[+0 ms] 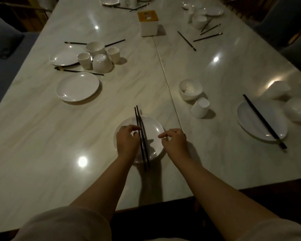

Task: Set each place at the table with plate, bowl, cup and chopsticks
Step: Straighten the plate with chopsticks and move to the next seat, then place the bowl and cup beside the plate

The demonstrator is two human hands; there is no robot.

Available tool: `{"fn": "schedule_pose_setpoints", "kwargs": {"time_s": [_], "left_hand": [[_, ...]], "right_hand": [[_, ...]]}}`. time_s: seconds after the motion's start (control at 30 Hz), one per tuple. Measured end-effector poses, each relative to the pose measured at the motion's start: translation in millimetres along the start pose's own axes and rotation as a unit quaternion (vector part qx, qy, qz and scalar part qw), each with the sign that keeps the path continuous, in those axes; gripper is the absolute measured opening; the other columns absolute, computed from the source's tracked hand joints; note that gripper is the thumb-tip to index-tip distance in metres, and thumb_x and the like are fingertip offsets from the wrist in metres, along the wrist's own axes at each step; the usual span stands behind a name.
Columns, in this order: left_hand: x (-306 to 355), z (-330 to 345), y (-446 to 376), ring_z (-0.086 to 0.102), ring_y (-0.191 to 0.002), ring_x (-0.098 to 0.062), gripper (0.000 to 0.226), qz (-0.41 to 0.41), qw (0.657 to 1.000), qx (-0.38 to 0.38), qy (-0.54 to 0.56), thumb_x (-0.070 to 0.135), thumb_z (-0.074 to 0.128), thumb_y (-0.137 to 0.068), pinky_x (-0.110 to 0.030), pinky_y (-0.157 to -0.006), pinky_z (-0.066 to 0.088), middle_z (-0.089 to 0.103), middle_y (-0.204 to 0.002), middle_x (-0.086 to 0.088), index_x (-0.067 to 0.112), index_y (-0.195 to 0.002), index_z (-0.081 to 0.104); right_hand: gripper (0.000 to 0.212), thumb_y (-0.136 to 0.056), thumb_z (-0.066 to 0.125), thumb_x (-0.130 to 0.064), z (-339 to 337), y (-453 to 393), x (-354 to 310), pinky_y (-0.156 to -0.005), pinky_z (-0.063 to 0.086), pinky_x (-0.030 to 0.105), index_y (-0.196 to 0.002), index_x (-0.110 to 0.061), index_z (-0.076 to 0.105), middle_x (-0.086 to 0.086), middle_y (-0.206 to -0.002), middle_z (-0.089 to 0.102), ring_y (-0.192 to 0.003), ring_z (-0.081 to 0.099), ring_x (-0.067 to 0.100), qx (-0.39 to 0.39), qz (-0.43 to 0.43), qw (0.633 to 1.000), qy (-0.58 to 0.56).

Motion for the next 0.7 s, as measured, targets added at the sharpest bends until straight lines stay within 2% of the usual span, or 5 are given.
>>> {"fn": "schedule_pose_setpoints", "kwargs": {"time_s": [0.23, 0.37, 0.47, 0.57, 0.7], "left_hand": [[49, 50, -35, 0.062, -0.088, -0.009, 0.028, -0.024, 0.994, -0.070, 0.079, 0.004, 0.049, -0.090, -0.014, -0.069, 0.045, 0.069, -0.104, 0.005, 0.021, -0.099, 0.070], [79, 89, -62, 0.066, -0.090, -0.014, 0.026, -0.065, 0.982, -0.107, 0.144, 0.003, 0.050, -0.090, -0.032, -0.082, 0.055, 0.070, -0.102, -0.002, 0.020, -0.097, 0.068], [98, 118, -88, 0.065, -0.094, -0.016, 0.028, -0.072, 0.979, -0.115, 0.153, 0.006, 0.051, -0.090, -0.037, -0.087, 0.055, 0.067, -0.108, -0.001, 0.022, -0.107, 0.066], [115, 148, -112, 0.063, -0.086, -0.014, 0.039, -0.083, 0.981, -0.107, 0.142, 0.008, 0.050, -0.089, -0.032, -0.079, 0.057, 0.063, -0.120, 0.003, 0.022, -0.124, 0.060], [128, 181, -135, 0.053, -0.125, -0.025, 0.048, -0.124, 0.973, -0.116, 0.159, 0.015, 0.054, -0.092, -0.046, -0.102, 0.047, 0.050, -0.142, -0.005, 0.017, -0.140, 0.046]], "right_hand": [[0.021, -0.089, 0.056, -0.010, -34, -58, 2, -0.077, 0.042, 0.021, -0.089, -0.023, 0.072, 0.004, -0.111, 0.062, -0.101, 0.059, 0.017, 0.002, 0.000, 1.000, -0.022], [0.023, -0.089, 0.055, -0.006, -65, -105, -2, -0.085, 0.051, 0.026, -0.093, -0.021, 0.072, 0.004, -0.107, 0.065, -0.098, 0.061, 0.015, 0.028, -0.026, 0.998, -0.041], [0.021, -0.089, 0.056, -0.004, -91, -142, -7, -0.076, 0.051, 0.018, -0.095, -0.016, 0.072, 0.003, -0.103, 0.068, -0.089, 0.060, 0.011, 0.057, -0.043, 0.996, -0.050], [0.021, -0.089, 0.058, -0.004, -112, -181, -5, -0.084, 0.041, 0.016, -0.099, -0.014, 0.073, 0.004, -0.113, 0.062, -0.106, 0.056, 0.017, 0.093, -0.043, 0.995, -0.003], [0.040, -0.091, 0.055, -0.011, -125, -225, 6, -0.091, 0.039, 0.021, -0.131, -0.019, 0.054, 0.008, -0.138, 0.044, -0.124, 0.046, 0.025, 0.052, 0.029, 0.998, 0.023]]}}
Point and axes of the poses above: each hand's wrist, its own y-axis away from the middle knuckle, its own z-axis out of the palm, x = y × z, the point moved 3 cm from there along -y, towards the middle knuckle
